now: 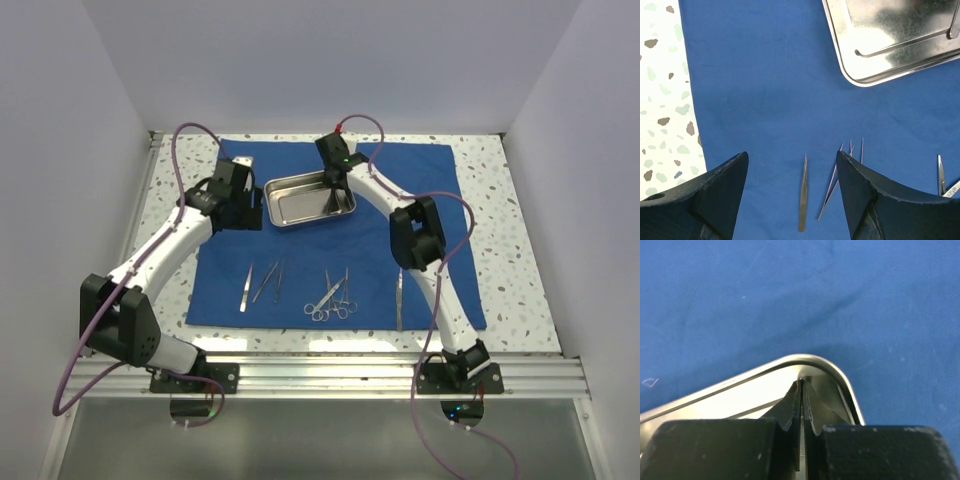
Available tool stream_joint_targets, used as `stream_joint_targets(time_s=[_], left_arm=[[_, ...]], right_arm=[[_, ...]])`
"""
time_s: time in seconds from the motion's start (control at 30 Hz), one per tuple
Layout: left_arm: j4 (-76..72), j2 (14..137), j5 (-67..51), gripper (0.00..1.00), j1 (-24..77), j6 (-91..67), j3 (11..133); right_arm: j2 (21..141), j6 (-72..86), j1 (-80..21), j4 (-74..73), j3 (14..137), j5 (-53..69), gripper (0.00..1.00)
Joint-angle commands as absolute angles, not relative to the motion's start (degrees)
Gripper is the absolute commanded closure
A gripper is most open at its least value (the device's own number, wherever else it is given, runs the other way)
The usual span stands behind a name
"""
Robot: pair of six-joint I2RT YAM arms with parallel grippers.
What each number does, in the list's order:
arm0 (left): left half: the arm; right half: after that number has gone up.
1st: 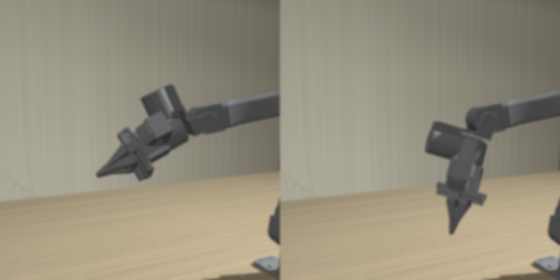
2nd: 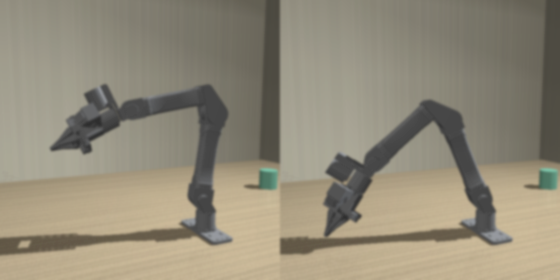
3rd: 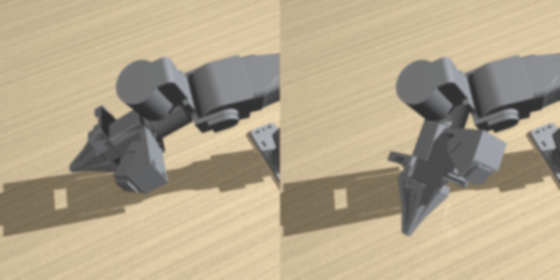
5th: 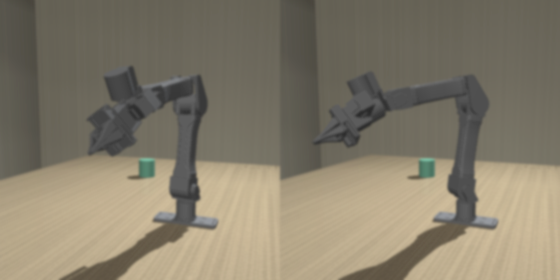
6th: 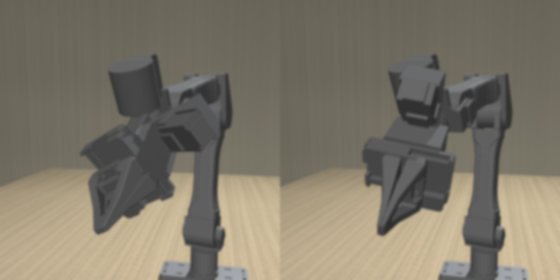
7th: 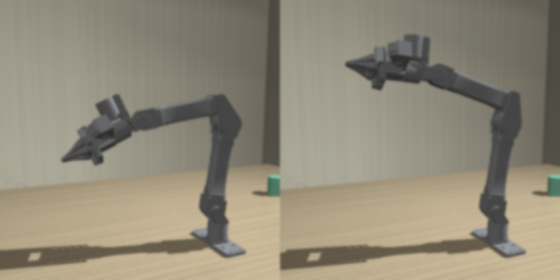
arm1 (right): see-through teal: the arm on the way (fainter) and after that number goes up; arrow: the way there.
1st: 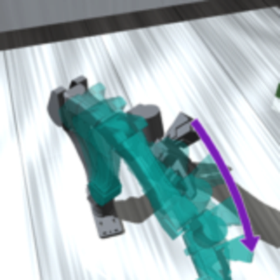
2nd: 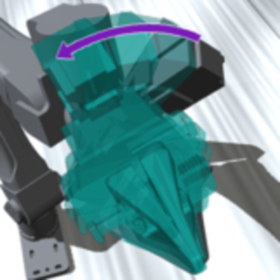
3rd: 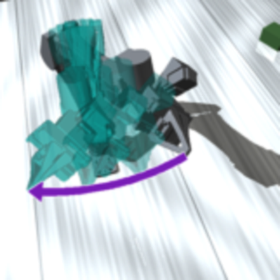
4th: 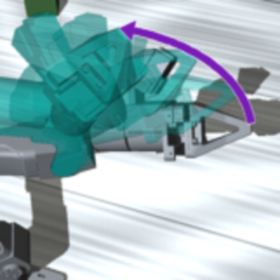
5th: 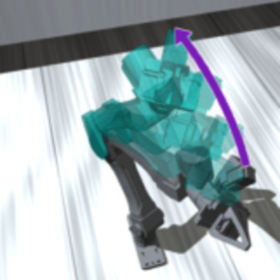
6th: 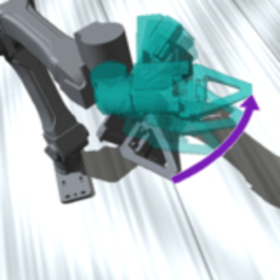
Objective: Open and lay out the surgical kit
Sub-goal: Pick up the medical item from the container, then move the container from the surgical kit.
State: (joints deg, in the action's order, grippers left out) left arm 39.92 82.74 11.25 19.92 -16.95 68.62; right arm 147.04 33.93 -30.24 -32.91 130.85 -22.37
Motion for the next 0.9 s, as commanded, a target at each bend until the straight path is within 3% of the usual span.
stream_joint_targets(time_s=[0.0, 0.43, 0.63, 0.87], left_arm=[[36.6, 84.3, 10.5, 0.24, 19.6, -17.9, 68.6], [28.8, 96.5, 6.5, 0.24, 16.4, -18.8, 73.7], [25.6, 105.1, 3.4, 0.26, 15.7, -20.9, 78.9], [21.8, 110.3, -1.1, 0.3, 16.1, -24.4, 80.7]], right_arm=[[140.9, 31.6, -30.3, -30.5, 133.1, -20.2, 1.0], [126.7, 30.2, -30.1, -32.4, 131.1, -20.0, 1.0], [109.9, 28.0, -29.8, -35.9, 118.0, -22.1, 1.0], [87.0, 28.4, -29.9, -42.1, 89.5, -22.8, 1.0]])
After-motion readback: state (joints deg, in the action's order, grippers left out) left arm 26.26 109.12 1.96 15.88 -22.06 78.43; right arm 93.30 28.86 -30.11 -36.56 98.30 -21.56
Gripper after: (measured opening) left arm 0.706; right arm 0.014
